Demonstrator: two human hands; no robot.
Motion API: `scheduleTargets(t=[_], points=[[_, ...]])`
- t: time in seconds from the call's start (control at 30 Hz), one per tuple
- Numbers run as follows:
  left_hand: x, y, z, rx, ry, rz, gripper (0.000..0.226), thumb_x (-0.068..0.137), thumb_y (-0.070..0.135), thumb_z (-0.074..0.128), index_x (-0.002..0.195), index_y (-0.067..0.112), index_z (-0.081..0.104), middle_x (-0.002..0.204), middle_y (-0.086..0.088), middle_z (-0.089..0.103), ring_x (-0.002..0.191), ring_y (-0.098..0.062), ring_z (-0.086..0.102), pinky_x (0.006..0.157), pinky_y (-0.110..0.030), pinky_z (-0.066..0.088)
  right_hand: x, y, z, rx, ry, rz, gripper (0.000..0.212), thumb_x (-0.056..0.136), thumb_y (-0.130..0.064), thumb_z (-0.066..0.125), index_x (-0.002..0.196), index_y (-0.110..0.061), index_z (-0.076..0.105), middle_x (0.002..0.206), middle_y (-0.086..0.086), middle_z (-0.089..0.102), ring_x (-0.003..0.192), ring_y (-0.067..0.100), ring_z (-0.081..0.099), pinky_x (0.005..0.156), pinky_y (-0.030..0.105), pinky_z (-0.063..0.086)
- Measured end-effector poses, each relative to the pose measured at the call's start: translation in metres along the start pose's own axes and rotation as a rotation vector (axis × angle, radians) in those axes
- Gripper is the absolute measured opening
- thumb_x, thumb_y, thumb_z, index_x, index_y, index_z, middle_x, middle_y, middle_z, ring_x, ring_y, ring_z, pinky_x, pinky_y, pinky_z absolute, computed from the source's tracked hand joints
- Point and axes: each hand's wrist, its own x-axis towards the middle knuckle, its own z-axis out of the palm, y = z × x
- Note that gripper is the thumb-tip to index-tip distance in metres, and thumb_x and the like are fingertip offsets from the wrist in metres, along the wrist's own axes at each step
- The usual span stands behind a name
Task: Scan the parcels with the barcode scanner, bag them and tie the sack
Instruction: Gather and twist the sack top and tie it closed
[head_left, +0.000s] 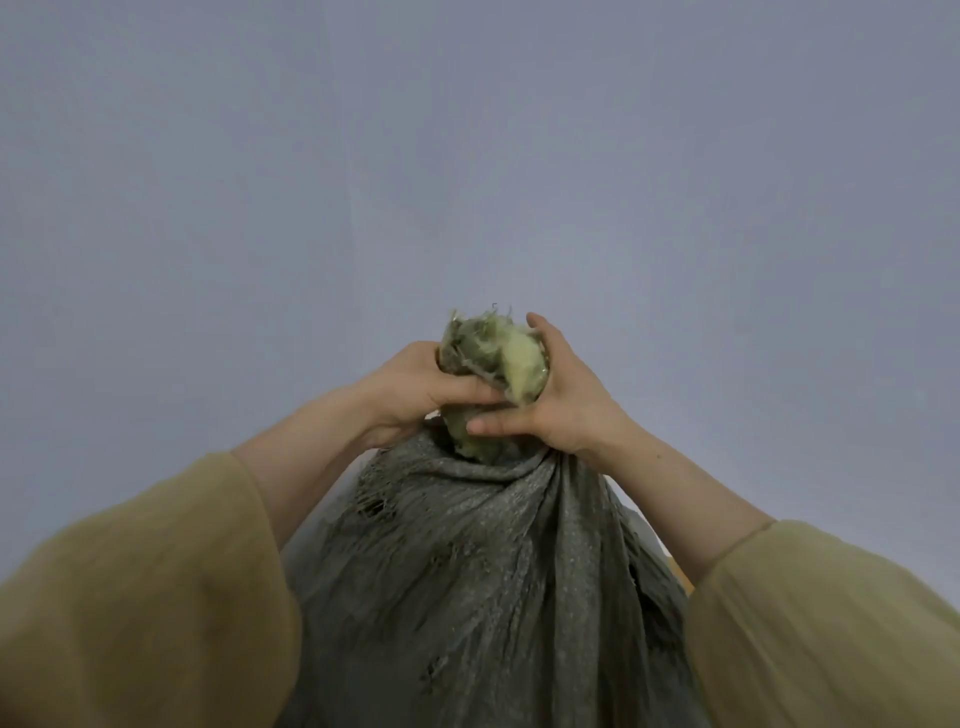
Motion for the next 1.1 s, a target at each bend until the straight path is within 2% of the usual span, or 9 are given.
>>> scheduleTargets(t=[0.17, 0.33, 0.47, 0.53, 0.67, 0.8, 0.9, 0.97, 1.1], points=[[-0.004, 0.008, -0.016, -0.155, -0.092, -0.056, 0.049, 0.065, 0.019, 0.045, 0.109, 0.004, 0.06, 0.088, -0.011, 0.057, 0.083, -0.023, 0.049, 0.086, -0.034, 0.036, 0.007, 0.01, 0.005, 0.159, 0.203, -0.058, 0.094, 0.049, -0.009, 0.093, 0.13, -0.02, 0.047, 0.116, -0.002, 0.065, 0.107, 0.013, 0.062, 0.095, 0.035, 0.05], [-0.013, 0.012, -0.024, 0.447, 0.195, 0.137, 0.063, 0.072, 0.027, 0.081, 0.128, 0.029, 0.053, 0.109, 0.007, 0.064, 0.099, -0.005, 0.057, 0.087, -0.019, 0.042, 0.006, 0.013, 0.001, 0.407, 0.167, -0.047, 0.076, 0.047, 0.011, 0.085, 0.115, -0.011, 0.058, 0.106, 0.009, 0.071, 0.1, 0.025, 0.067, 0.085, 0.038, 0.056], [-0.007, 0.003, -0.032, 0.269, -0.09, -0.072, 0.12, 0.048, 0.046, 0.09, 0.147, 0.018, 0.029, 0.144, 0.007, 0.044, 0.13, -0.005, 0.042, 0.109, -0.027, 0.033, 0.004, 0.01, -0.002, 0.707, -0.12, 0.068, 0.057, 0.045, 0.013, 0.065, 0.101, 0.004, 0.065, 0.095, 0.018, 0.071, 0.088, 0.034, 0.069, 0.074, 0.039, 0.059], [-0.001, 0.005, -0.025, 0.196, -0.188, -0.098, 0.094, 0.056, 0.032, 0.089, 0.137, 0.014, 0.045, 0.138, 0.004, 0.052, 0.127, -0.008, 0.048, 0.108, -0.028, 0.036, 0.006, 0.009, -0.001, 0.816, -0.201, 0.114, 0.045, 0.047, 0.012, 0.051, 0.086, 0.003, 0.071, 0.086, 0.016, 0.071, 0.078, 0.031, 0.069, 0.069, 0.036, 0.059], [0.004, 0.011, -0.01, 0.125, -0.187, -0.021, 0.051, 0.063, 0.012, 0.077, 0.11, 0.023, 0.061, 0.113, 0.011, 0.067, 0.109, -0.003, 0.06, 0.097, -0.024, 0.047, 0.01, 0.006, -0.013, 0.736, -0.154, 0.155, 0.055, 0.042, 0.012, 0.051, 0.095, 0.005, 0.066, 0.095, 0.019, 0.068, 0.088, 0.035, 0.065, 0.078, 0.04, 0.055], [0.01, 0.011, -0.004, 0.118, 0.035, -0.029, 0.029, 0.071, 0.012, 0.079, 0.097, 0.017, 0.066, 0.098, -0.001, 0.072, 0.094, -0.016, 0.069, 0.079, -0.025, 0.055, 0.005, 0.005, -0.023, 0.29, 0.169, 0.197, 0.044, 0.057, 0.003, 0.081, 0.097, -0.01, 0.068, 0.092, -0.001, 0.07, 0.09, 0.019, 0.066, 0.064, 0.017, 0.051], [0.013, 0.012, 0.005, 0.14, 0.182, 0.028, 0.025, 0.07, 0.015, 0.082, 0.081, 0.024, 0.061, 0.082, 0.006, 0.07, 0.074, -0.006, 0.068, 0.06, -0.016, 0.052, -0.004, 0.009, -0.021, 0.06, 0.43, 0.098, 0.105, 0.046, -0.026, 0.092, 0.138, -0.02, 0.041, 0.125, -0.002, 0.053, 0.111, 0.015, 0.056, 0.091, 0.033, 0.051], [0.016, 0.011, 0.01, 0.176, 0.273, 0.027, 0.022, 0.07, 0.02, 0.083, 0.083, 0.021, 0.065, 0.086, 0.002, 0.072, 0.08, -0.012, 0.07, 0.071, -0.025, 0.057, -0.018, 0.007, -0.013, 0.094, 0.501, 0.064, 0.115, 0.057, -0.022, 0.09, 0.148, -0.025, 0.019, 0.135, -0.001, 0.036, 0.118, 0.017, 0.048, 0.101, 0.04, 0.044], [0.013, 0.007, 0.022, 0.251, 0.368, 0.0, 0.032, 0.067, 0.028, 0.082, 0.093, 0.02, 0.065, 0.095, -0.001, 0.071, 0.089, -0.02, 0.068, 0.085, -0.04, 0.055, -0.036, 0.008, -0.002, 0.174, 0.371, -0.002, 0.109, 0.046, -0.032, 0.076, 0.142, -0.03, 0.024, 0.129, -0.001, 0.049, 0.115, 0.017, 0.056, 0.097, 0.043, 0.049]])
